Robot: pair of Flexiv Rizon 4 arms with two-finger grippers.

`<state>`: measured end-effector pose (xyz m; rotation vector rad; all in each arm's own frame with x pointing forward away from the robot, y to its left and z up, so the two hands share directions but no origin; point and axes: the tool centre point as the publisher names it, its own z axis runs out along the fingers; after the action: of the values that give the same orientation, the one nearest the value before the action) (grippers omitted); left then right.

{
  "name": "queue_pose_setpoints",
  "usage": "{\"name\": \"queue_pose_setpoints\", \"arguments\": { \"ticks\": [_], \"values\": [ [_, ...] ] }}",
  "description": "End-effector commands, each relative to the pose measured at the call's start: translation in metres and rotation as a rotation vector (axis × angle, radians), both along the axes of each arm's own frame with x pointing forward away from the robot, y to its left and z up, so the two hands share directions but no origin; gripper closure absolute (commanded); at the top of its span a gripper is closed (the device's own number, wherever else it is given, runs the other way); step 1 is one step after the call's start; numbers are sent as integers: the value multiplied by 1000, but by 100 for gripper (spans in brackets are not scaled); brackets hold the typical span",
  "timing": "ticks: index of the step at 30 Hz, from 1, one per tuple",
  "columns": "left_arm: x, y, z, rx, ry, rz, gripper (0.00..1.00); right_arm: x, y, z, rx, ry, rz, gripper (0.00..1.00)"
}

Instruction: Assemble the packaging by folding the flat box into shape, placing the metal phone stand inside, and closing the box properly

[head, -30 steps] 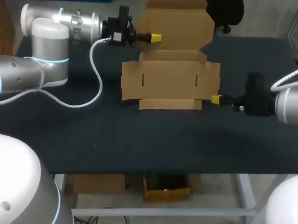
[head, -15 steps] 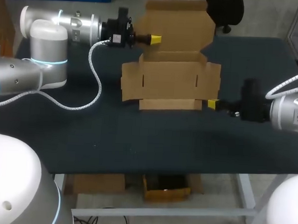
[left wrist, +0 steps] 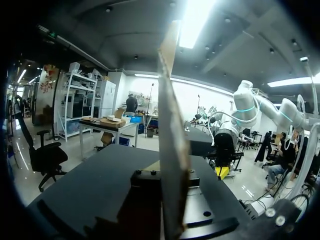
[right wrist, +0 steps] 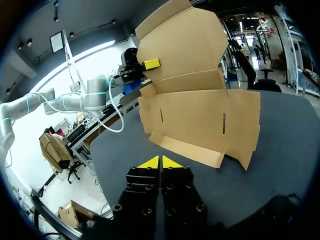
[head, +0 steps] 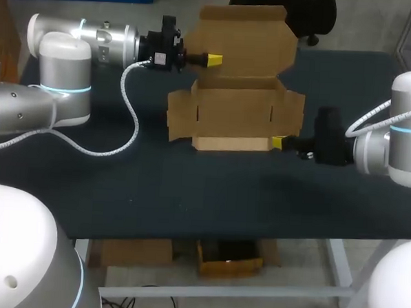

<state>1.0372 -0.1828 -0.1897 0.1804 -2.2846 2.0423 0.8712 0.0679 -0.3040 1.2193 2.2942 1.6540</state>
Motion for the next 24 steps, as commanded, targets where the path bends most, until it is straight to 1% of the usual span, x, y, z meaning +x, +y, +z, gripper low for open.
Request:
{"name": "queue_pose_setpoints", "arguments": {
  "ticks": [1,6,13,16,18,24],
  "values": [
    [2,-1,-1,-4,-2,-16,100,9,14,-16,4,-19,-17,100],
    [1,-2,-1,-7,-3,-26,100,17,24,-26,-15,-32,-36,100],
    [0,-2,0,-10,-4,-36,100,21,35,-34,-33,-61,-38,100],
    [0,-2,0,-14,-3,-39,100,21,40,-39,-59,-62,-53,100],
    [0,-2,0,-16,-3,-40,100,23,42,-43,-55,-59,-55,100],
    [0,-2,0,-16,-3,-40,100,28,51,-58,-90,-47,-89,100]
  ]
}}
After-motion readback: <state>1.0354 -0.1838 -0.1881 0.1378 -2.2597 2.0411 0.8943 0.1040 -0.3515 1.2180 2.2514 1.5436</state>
